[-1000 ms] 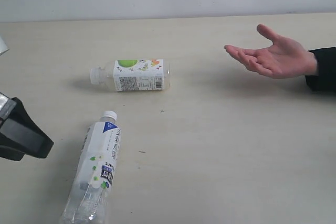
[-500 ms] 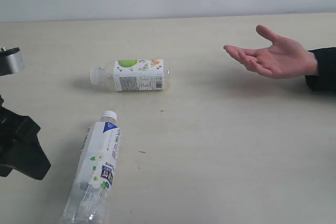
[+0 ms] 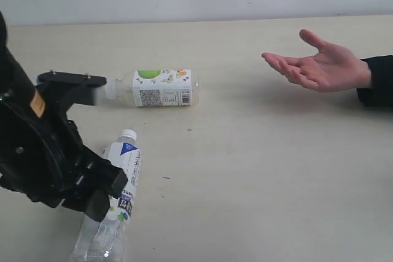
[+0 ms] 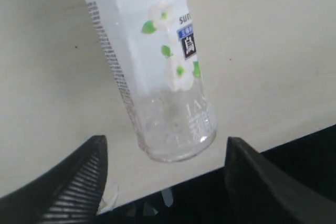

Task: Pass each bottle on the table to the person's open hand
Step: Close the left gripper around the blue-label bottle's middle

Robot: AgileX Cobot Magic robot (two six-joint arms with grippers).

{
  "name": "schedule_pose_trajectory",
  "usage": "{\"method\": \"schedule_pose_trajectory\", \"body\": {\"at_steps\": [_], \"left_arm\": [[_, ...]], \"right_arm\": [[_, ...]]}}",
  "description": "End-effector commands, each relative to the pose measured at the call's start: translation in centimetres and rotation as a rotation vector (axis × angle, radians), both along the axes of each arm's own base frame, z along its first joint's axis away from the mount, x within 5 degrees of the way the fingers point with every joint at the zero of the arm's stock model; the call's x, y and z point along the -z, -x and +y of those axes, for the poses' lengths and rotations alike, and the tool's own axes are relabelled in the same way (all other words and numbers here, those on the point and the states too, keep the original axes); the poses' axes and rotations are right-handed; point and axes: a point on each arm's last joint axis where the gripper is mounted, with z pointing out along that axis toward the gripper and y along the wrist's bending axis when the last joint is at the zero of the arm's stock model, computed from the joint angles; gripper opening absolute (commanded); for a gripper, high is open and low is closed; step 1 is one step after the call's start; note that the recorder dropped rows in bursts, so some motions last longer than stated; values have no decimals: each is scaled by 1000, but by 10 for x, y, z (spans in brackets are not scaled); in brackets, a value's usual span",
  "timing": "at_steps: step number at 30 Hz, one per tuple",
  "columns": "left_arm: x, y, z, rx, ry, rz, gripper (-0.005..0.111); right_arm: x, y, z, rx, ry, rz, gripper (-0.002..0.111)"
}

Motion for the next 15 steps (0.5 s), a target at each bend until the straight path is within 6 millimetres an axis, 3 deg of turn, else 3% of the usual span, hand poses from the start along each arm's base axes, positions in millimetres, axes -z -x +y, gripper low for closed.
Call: {"method": "schedule_pose_trajectory", "body": {"at_steps": [1, 5, 10, 15], "left_arm": [[15, -10, -12, 2, -8, -39, 62], [26, -17, -15, 9, -22, -52, 62], [33, -22, -18, 23, -24, -66, 74], [40, -27, -21, 12, -17, -83, 75]], "right_arm": [[1, 0, 0, 3, 5, -1, 0], [1, 0, 0, 3, 5, -1, 0], [1, 0, 0, 3, 5, -1, 0], [1, 0, 0, 3, 5, -1, 0]]}}
